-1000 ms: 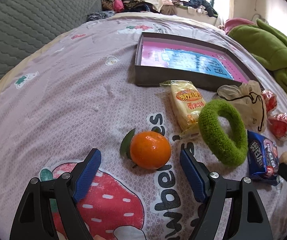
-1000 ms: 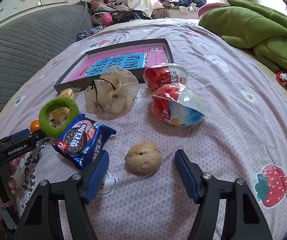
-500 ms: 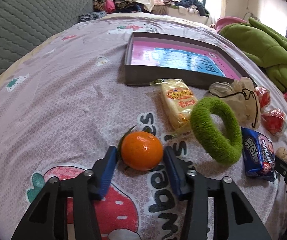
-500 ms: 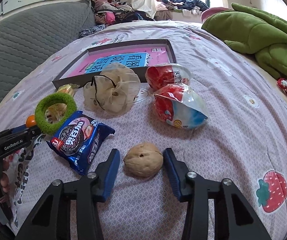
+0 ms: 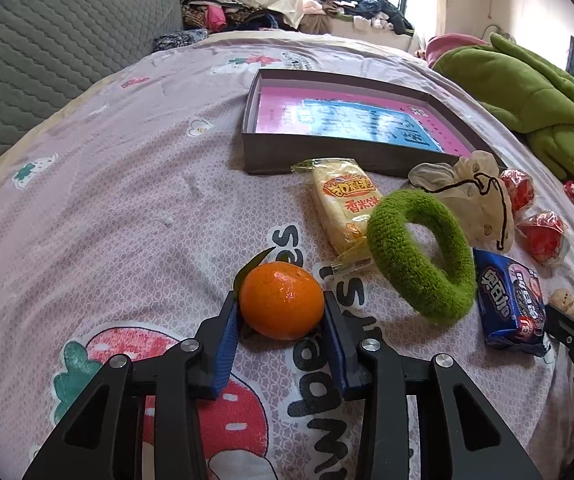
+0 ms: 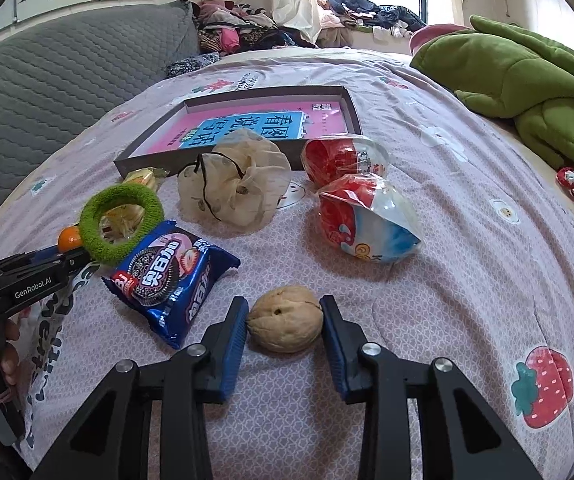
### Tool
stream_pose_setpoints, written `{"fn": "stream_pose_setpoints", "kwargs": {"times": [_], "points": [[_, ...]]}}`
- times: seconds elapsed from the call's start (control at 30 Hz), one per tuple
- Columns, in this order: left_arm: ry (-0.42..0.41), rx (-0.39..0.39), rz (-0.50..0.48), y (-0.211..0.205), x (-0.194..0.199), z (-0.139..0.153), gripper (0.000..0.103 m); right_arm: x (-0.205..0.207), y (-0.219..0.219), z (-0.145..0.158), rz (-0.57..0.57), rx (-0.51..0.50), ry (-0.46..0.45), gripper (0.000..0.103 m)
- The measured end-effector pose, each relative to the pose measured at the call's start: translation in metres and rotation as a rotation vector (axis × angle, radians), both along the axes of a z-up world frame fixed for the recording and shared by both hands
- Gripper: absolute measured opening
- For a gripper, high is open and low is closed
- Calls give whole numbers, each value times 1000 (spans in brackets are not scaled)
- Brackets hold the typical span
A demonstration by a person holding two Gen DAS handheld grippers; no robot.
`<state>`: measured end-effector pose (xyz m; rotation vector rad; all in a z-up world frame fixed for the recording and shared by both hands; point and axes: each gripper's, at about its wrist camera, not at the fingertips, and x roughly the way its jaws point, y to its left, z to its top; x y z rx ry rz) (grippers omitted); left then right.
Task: Organize objects
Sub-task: 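Close left tool on the mandarin while right tool closes on the walnut, then lift and carry the mandarin with left tool while right tool carries walnut toward tray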
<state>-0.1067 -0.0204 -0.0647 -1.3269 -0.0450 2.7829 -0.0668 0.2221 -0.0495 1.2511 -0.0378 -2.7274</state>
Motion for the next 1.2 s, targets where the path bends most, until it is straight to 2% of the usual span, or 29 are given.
{"fn": "stream_pose_setpoints", "kwargs": {"times": [0.23,0.53,0.83,1.2], "points": [[-5,-17,-4,4,9,4,40,1,-3,5,9,-13,7,37],[-1,-3,-18,7,29,14,40,9,-7,19,22,-23,34,37],[42,-12,-49,21,48,39,40,20,-14,39,41,-35,75,37],[102,1,-20,26,46,79,40,16,-25,75,82,-60,160,37]]}}
